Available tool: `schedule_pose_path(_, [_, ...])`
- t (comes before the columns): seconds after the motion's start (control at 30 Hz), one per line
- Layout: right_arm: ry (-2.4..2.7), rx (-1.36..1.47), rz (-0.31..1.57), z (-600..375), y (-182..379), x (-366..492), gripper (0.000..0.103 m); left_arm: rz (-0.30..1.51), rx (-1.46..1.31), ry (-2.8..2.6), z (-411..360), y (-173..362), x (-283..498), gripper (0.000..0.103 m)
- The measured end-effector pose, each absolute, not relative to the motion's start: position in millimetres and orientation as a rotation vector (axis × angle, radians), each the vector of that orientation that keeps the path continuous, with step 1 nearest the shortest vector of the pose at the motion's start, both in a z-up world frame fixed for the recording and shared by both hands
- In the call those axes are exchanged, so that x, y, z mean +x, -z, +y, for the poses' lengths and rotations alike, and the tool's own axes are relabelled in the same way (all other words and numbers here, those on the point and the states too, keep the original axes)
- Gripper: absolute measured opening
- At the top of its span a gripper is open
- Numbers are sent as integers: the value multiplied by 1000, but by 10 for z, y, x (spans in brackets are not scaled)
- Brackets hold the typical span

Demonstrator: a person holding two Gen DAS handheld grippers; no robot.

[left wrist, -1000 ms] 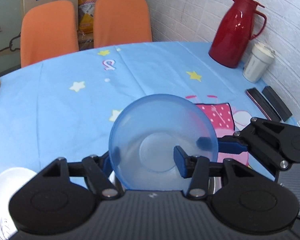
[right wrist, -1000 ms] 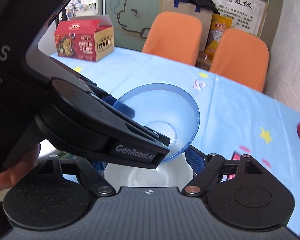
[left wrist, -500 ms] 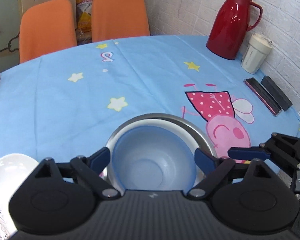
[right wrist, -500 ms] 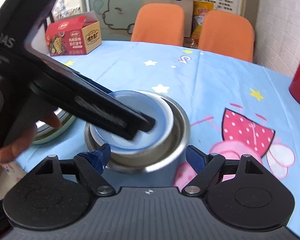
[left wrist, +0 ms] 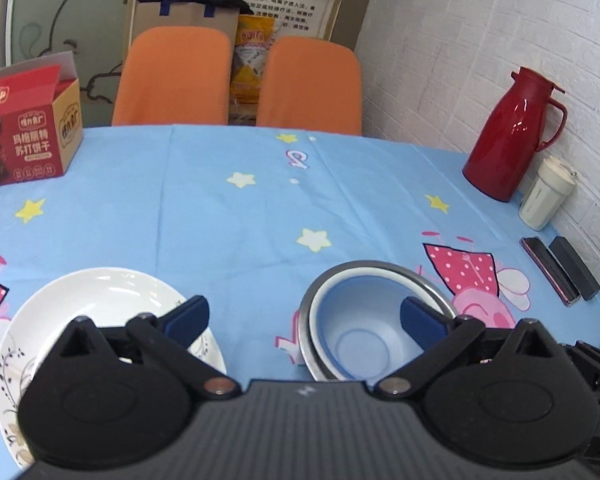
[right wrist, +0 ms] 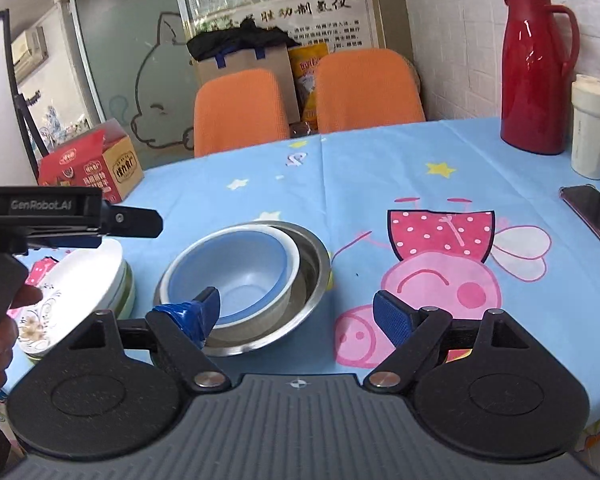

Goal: Organize plates and bowls
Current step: 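Move the left gripper to the steel bowl rim and close it, then lift the nested bowls with the left gripper onto the plate stack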

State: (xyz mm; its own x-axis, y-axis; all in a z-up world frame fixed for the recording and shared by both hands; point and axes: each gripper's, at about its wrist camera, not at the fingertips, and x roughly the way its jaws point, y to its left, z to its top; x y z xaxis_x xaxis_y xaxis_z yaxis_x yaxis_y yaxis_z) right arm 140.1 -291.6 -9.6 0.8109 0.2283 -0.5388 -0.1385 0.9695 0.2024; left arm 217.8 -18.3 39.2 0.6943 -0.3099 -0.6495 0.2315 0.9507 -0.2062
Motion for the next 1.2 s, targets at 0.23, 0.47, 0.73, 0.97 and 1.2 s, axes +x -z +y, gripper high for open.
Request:
schedule_pose_path(0.23, [-185, 162, 671, -2871, 237, 1769, 71, 866, -33, 420, -292, -259, 2616, 100])
schedule_pose_path(0.47, [-188, 144, 741, -2790, 372, 1961, 71, 1033, 37, 559, -429, -28, 3033, 100])
schedule_pose_path(0.73, [-214, 145, 757, -2668, 431, 2026, 71, 1062, 60, 557, -515, 155, 3058, 88])
schedule_pose_path(0.97, [-238, 150, 736, -2460, 434, 1993, 73, 1039, 138, 552, -694, 150, 2966, 63])
schedule_pose_path(1.2, [-223, 163, 743, -2410, 313, 2057, 74, 1069, 99, 547, -775, 64, 3048, 61])
